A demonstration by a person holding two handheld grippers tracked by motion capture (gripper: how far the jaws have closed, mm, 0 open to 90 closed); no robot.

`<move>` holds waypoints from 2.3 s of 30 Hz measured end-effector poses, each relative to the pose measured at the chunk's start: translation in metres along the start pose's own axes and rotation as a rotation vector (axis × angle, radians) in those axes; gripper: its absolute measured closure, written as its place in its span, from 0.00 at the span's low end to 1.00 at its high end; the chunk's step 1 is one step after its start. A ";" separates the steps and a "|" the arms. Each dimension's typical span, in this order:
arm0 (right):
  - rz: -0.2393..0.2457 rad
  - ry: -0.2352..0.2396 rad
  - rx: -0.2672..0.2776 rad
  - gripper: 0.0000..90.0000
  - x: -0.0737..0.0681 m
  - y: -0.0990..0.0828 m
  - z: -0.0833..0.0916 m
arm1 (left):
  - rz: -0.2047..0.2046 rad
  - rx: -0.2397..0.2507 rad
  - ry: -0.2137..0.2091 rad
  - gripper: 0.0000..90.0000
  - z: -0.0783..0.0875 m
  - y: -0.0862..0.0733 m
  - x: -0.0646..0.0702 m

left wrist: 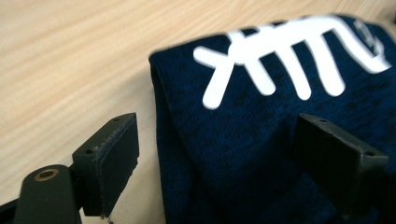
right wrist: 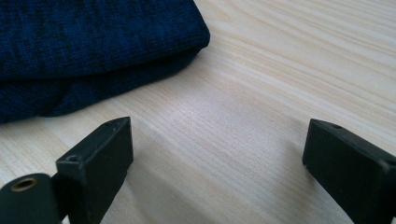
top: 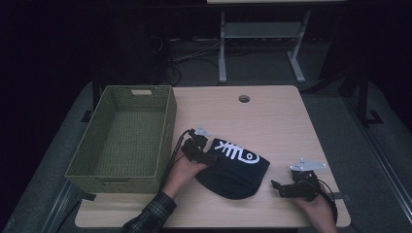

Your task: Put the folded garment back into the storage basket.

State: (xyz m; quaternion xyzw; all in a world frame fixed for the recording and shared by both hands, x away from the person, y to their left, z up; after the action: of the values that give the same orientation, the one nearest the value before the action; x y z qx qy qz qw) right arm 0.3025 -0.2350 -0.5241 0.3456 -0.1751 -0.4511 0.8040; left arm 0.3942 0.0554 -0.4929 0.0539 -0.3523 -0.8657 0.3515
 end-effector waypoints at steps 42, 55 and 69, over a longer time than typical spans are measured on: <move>-0.006 -0.007 0.001 0.10 0.000 0.000 0.000 | 0.003 -0.049 -0.088 0.75 -0.009 -0.012 0.012; -0.007 -0.007 0.001 0.10 0.000 0.000 0.000 | 0.032 -0.051 -0.122 0.78 0.004 -0.002 0.014; -0.004 -0.007 0.000 0.10 0.000 0.000 0.000 | -0.009 -0.041 -0.193 0.78 0.040 0.027 0.033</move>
State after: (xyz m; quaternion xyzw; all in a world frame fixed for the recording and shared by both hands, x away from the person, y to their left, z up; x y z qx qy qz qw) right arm 0.3030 -0.2349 -0.5242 0.3445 -0.1773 -0.4540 0.8023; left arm 0.3712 0.0434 -0.4399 -0.0352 -0.3666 -0.8755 0.3128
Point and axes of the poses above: each handheld gripper's, and its own axes: z roughly backward along the jaws, y roughly out of its top, x roughly to its right, the point moved 6 cm from there along -z, roughly forward along the jaws
